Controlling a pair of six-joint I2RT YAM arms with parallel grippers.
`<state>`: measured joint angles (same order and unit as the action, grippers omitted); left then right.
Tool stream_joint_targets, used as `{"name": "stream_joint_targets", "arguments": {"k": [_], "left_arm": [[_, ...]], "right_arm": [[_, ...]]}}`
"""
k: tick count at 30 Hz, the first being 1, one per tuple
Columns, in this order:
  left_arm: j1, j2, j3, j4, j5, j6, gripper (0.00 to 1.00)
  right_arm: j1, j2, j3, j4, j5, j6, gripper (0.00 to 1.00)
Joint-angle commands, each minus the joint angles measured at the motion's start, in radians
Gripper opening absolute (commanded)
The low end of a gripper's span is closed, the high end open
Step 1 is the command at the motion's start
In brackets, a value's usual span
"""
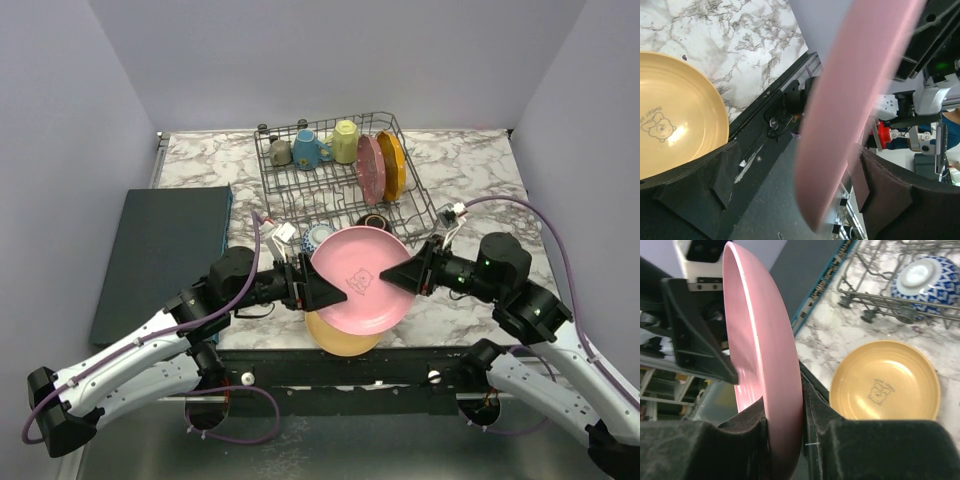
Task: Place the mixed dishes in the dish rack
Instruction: Insert the plate into the dish rack.
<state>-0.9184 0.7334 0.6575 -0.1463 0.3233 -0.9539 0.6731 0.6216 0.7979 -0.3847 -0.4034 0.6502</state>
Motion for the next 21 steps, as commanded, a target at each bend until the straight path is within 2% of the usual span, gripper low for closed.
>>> {"name": "stream_joint_targets", "arguments": {"k": [1, 10, 21], "left_arm": [[0.003, -0.020, 0.053, -0.048, -0.047, 0.034, 0.98], [0.003, -0.040, 0.125, -0.181, -0.122, 0.113, 0.99], [0.002, -0.033, 0.238, -0.423, -0.297, 0.231, 0.99]], "right_arm": [[0.005, 0.046, 0.062, -0.074, 0.113, -0.065, 0.01], [0.004, 0.203, 0.213, -0.154, 0.245, -0.151, 0.01], [0.005, 0.425, 0.415, -0.233, 0.480, -0.238, 0.00]]}}
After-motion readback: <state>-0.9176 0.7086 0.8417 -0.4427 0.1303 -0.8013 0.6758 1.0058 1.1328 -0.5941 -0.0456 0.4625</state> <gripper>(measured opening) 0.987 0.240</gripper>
